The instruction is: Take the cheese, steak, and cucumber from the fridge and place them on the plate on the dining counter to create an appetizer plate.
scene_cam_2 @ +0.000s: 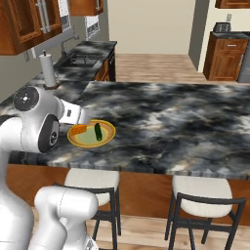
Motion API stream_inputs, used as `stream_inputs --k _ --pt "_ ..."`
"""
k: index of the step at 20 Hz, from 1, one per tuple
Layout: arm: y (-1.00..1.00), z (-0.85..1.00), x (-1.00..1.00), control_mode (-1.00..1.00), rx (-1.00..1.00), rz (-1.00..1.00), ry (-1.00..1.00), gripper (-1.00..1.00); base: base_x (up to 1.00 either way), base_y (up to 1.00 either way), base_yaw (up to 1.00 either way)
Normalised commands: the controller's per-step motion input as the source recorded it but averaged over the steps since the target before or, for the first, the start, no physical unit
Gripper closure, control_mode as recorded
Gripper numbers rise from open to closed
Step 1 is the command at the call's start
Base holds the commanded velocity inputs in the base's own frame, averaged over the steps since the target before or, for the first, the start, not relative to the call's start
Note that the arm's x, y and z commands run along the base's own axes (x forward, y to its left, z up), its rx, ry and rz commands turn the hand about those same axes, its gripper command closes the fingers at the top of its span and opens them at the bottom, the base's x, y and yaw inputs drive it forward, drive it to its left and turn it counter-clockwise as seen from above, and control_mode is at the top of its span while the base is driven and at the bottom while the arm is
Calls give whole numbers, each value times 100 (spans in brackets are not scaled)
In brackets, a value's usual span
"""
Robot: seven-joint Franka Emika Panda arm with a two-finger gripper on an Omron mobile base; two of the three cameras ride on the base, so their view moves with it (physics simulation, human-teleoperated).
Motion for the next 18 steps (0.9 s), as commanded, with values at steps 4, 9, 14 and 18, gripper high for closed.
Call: stream_inputs --k 4,9,14,18 --pt "8 4 -59 -100 6 12 1 -100 0 0 0" --pt "14 5 -53 -100 0 8 0 -100 0 0 0" --pt "19 23 -39 -100 0 1 1 -100 0 0 0" --pt "9 30 -33 -100 0 0 0 -100 0 0 0"
